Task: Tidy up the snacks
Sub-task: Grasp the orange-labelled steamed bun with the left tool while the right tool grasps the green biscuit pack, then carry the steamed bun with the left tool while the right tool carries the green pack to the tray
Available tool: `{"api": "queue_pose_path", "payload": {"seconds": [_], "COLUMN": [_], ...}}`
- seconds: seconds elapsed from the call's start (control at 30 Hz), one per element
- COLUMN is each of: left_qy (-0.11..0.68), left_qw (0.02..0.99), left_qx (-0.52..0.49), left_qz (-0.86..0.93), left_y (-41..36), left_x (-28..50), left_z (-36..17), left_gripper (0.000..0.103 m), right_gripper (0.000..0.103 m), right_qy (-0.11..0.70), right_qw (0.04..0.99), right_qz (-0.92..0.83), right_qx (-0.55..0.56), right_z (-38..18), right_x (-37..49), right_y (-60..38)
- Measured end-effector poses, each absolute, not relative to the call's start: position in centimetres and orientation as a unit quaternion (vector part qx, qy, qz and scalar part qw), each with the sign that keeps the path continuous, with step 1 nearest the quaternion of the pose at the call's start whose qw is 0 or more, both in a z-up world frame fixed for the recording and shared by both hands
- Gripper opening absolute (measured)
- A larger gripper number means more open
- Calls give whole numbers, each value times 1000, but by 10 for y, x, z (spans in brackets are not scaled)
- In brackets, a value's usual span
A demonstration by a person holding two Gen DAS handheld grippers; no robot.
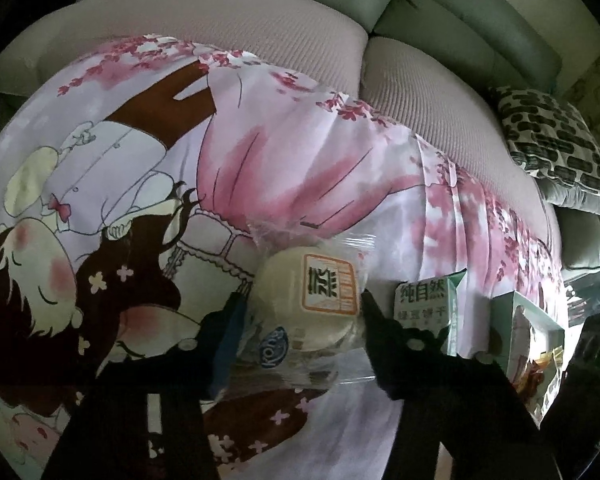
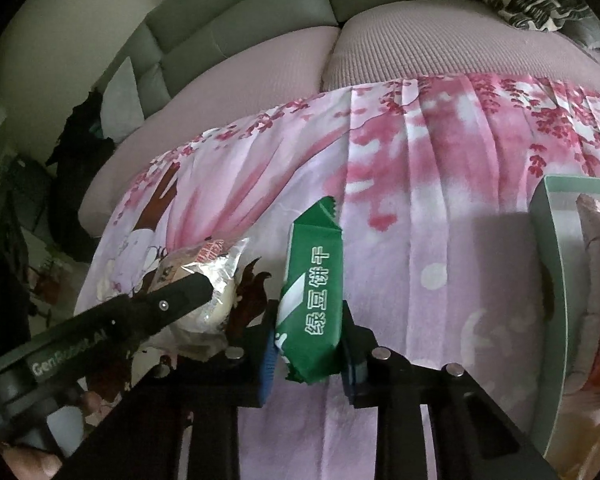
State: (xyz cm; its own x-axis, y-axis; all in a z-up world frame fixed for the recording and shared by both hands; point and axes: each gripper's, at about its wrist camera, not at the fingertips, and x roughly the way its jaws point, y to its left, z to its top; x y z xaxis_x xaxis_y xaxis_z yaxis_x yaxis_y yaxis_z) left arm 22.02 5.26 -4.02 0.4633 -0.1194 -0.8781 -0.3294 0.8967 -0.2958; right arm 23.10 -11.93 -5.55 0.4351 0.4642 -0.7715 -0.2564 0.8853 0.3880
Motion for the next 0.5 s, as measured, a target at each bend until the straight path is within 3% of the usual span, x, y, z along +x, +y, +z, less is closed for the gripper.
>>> {"api": "queue_pose_path", "payload": {"seconds": [0.5], "left_qy": [484], "left_qw": [848], "left_qx": [-201], "left_qz": [82], "left_y": [45], "left_x": [192], "left_z": [-2], "left_gripper": [53], "right_gripper": [27], "right_qy": [455], "right_qw": [860], "right_qz": [194], "right_qx": [126], "right_z": [-20], "right_x": [193], "right_y": [-153]}}
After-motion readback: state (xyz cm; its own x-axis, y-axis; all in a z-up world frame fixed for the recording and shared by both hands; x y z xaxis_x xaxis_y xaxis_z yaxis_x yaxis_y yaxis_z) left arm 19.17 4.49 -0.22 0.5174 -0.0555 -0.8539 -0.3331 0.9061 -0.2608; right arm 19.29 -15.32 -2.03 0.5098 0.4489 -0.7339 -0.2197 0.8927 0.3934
